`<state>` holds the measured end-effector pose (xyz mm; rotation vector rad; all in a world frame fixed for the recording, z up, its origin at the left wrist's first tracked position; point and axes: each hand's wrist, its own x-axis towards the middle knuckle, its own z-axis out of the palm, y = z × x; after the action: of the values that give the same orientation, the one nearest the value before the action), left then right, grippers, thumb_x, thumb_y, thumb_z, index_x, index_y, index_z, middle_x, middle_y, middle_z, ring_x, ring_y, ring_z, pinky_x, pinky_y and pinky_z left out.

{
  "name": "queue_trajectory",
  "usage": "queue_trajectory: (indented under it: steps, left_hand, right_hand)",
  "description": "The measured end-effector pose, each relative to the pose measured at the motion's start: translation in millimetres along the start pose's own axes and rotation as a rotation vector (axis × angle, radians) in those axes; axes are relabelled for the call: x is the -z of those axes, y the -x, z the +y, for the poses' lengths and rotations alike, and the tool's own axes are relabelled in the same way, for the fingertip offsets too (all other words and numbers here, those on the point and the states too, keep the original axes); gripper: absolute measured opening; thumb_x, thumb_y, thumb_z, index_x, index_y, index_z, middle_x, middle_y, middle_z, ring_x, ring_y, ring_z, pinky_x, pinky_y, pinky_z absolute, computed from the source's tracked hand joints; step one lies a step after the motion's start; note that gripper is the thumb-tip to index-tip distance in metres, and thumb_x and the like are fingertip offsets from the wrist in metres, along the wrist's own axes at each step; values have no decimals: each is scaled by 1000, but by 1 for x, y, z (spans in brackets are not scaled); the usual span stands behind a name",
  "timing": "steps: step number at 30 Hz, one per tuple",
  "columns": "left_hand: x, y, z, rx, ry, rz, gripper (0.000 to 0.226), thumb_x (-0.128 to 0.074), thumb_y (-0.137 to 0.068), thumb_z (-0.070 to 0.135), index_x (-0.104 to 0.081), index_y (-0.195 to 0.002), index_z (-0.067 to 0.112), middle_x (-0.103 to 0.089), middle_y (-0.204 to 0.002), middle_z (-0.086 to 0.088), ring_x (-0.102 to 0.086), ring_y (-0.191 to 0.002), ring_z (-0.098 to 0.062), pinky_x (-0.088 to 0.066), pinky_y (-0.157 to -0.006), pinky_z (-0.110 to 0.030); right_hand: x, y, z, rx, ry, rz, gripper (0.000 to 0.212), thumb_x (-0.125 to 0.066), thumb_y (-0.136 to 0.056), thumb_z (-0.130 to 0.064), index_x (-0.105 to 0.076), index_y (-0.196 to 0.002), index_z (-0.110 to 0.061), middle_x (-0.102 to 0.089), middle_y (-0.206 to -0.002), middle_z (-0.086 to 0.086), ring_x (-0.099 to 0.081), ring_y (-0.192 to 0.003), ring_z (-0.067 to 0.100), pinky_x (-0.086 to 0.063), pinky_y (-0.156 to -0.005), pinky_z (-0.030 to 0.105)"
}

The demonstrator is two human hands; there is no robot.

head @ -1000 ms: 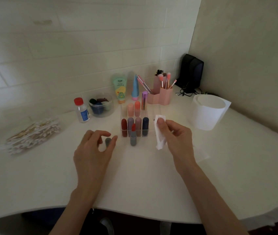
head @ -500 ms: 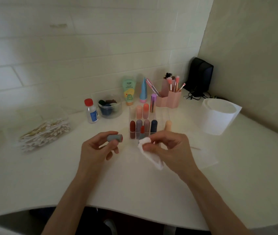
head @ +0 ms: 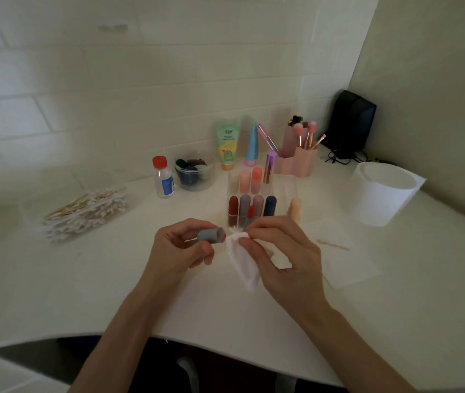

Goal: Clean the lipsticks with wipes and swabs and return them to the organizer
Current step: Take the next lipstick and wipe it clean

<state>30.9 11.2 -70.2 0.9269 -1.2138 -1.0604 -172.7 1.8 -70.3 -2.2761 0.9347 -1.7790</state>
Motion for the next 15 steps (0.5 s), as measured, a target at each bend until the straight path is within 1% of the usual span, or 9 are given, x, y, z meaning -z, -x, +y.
queue_trajectory:
  steps: [2, 4, 7, 9, 10, 13, 15]
  left_hand:
    - [1, 0, 0, -18, 5, -18, 20, -70, -66, 26, -80, -83, 27, -63, -65, -2, -49, -48, -16, -35, -46, -20]
    - [1, 1, -1, -22, 7, -39, 18, -71, -69, 27, -80, -85, 25, -64, -67, -5, -51, -47, -16, -36, -46, -20]
    - [0, 1, -1, -28, 8, -50, 19, -70, -70, 24, -79, -86, 21, -66, -69, -7, -53, -46, -16, -37, -45, -18]
    - [-1, 1, -1, -28, 4, -73, 19, -70, -71, 22, -79, -87, 20, -68, -70, -6, -54, -47, -16, -38, -46, -18]
    - [-2, 2, -1, -24, 2, -80, 19, -71, -70, 22, -79, -87, 20, -68, -71, -6, -54, -48, -16, -39, -46, -18]
    - [-1, 2, -1, -12, 0, -89, 22, -73, -69, 23, -79, -89, 17, -69, -71, -5, -56, -50, -17, -41, -47, -20]
    - [-2, 2, -1, -15, 8, -104, 21, -75, -71, 24, -80, -90, 19, -70, -72, -6, -57, -52, -17, -40, -47, -20]
  right_hand:
    - [1, 1, -4, -44, 2, -1, 24, -71, -96, -26, -76, -96, -3, -74, -93, 3, -68, -82, 12, -56, -74, 24]
    - [1, 3, -7, -74, 9, 0, 21, -74, -93, -24, -76, -100, -4, -75, -92, -1, -68, -80, 9, -56, -72, 21]
    - [-2, 4, -7, -43, 12, 18, 30, -71, -96, -32, -77, -98, -3, -76, -89, 1, -67, -80, 5, -52, -77, 14]
    - [-4, 6, -6, 8, 34, 21, 35, -68, -97, -37, -78, -96, -3, -76, -87, 4, -66, -82, 6, -53, -80, 14]
    - [-4, 7, -4, 33, 39, 23, 34, -68, -97, -36, -78, -97, -3, -76, -88, 5, -66, -83, 7, -54, -82, 15]
    - [-8, 12, -1, 77, 57, 22, 20, -75, -92, -21, -79, -97, -2, -76, -93, 10, -68, -88, 12, -57, -85, 21]
    - [-11, 11, -2, 52, 7, -26, 13, -79, -88, -7, -79, -98, 1, -75, -96, 12, -68, -89, 13, -58, -81, 23]
